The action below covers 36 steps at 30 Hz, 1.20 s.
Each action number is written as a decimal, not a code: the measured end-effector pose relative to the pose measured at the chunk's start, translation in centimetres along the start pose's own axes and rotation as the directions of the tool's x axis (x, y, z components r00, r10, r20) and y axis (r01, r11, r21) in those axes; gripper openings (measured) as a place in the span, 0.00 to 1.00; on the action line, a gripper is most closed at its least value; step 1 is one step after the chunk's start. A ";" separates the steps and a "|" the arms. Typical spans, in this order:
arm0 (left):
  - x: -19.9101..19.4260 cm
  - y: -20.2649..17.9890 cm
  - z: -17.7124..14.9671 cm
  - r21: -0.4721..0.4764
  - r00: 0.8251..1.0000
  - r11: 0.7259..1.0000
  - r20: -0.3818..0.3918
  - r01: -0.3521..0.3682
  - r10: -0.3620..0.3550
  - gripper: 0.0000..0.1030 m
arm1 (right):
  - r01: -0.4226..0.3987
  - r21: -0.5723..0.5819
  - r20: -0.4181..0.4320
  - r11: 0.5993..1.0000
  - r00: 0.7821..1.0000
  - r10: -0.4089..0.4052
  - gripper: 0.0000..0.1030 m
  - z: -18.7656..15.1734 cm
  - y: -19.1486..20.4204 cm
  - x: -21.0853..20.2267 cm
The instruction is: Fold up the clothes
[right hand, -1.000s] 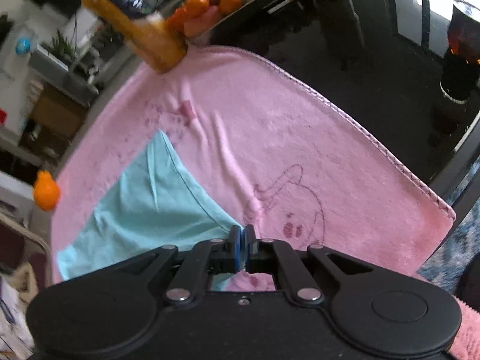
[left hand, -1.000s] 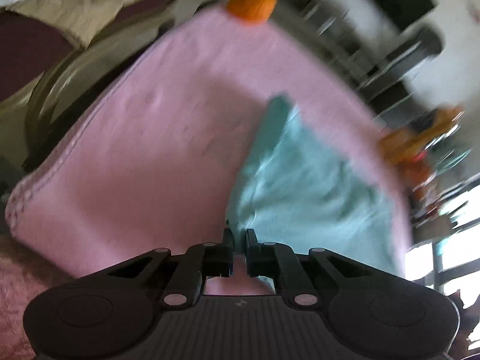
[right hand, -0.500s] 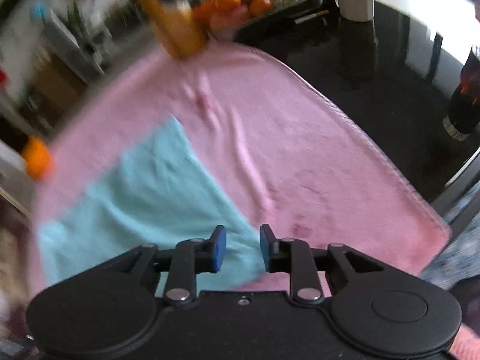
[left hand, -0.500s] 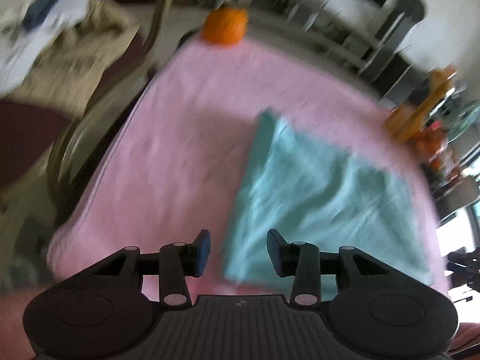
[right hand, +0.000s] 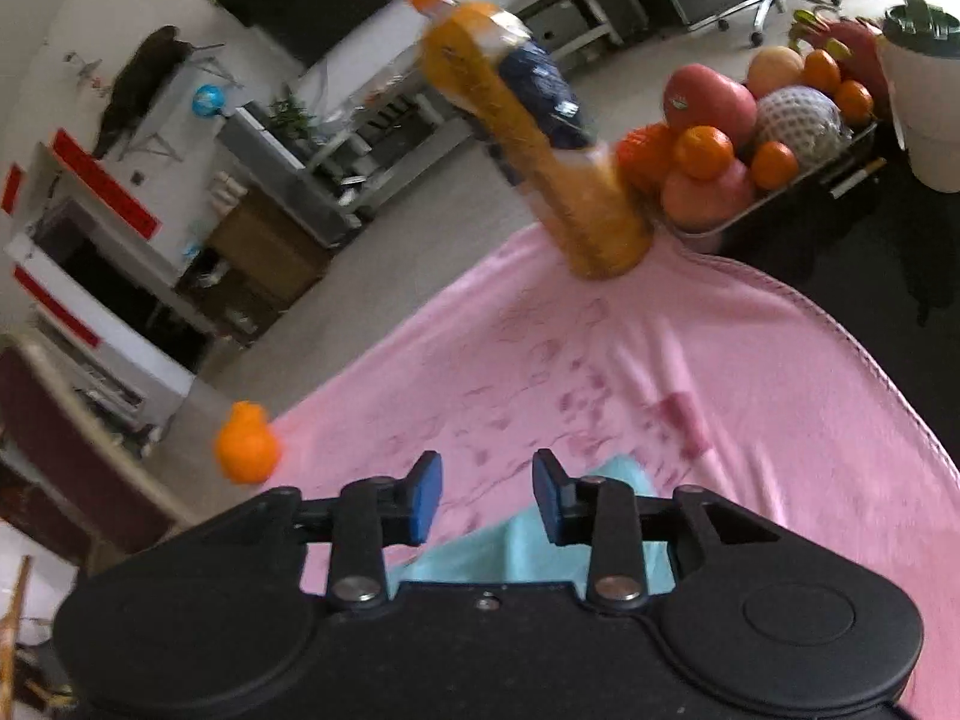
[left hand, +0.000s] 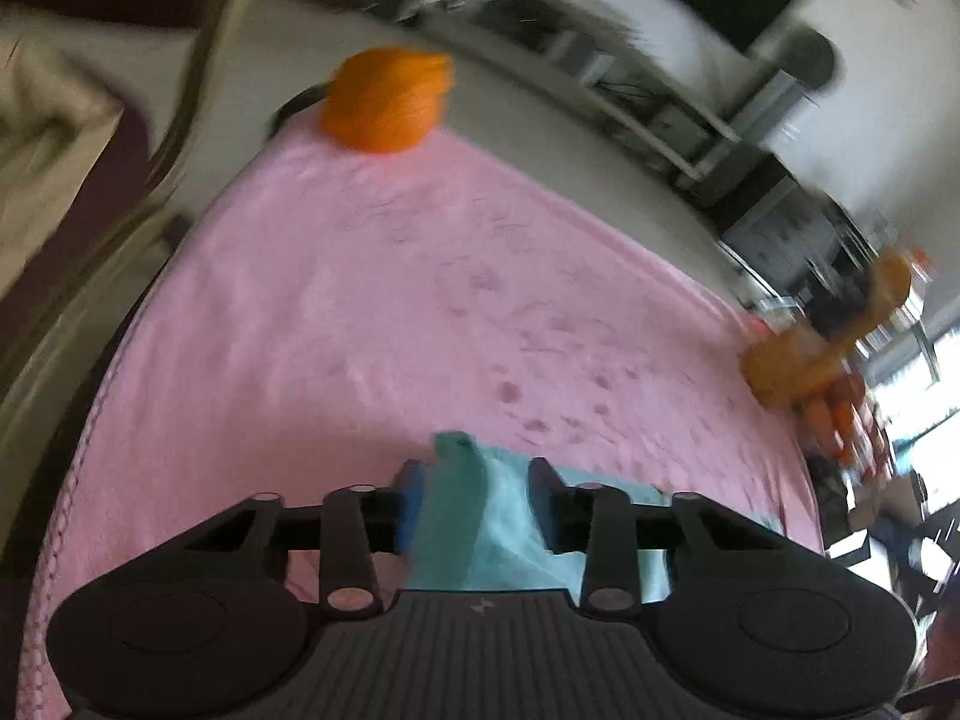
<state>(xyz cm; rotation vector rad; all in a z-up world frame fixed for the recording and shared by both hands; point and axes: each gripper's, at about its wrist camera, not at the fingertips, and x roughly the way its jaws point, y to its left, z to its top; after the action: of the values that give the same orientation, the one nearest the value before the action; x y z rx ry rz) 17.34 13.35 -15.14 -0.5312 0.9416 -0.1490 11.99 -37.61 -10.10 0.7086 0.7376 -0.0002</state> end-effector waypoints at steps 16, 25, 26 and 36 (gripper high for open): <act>0.3 -0.9 0.6 0.070 1.000 0.998 0.000 -0.007 0.007 0.19 | 0.216 0.027 -0.133 0.976 0.969 -0.211 0.24 -0.4 -3.7 4.7; 2.6 -1.2 0.2 0.127 0.996 0.991 -0.075 -0.032 0.042 0.16 | 0.208 0.025 -0.156 0.978 0.967 -0.202 0.24 -0.5 -3.8 5.1; 2.7 -1.2 0.2 0.131 0.996 0.991 -0.075 -0.032 0.042 0.16 | 0.209 0.017 -0.155 0.978 0.967 -0.204 0.24 -0.5 -3.6 5.2; 4.3 -1.2 0.5 0.143 0.996 0.989 -0.076 -0.030 0.041 0.06 | 0.231 0.009 -0.161 0.973 0.961 -0.227 0.23 -0.3 -4.1 6.3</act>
<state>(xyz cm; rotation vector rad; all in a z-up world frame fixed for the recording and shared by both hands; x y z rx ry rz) 20.44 11.01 -17.43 -0.3795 1.0084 -0.2042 15.51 -39.05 -16.55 0.6505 0.9716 -0.1673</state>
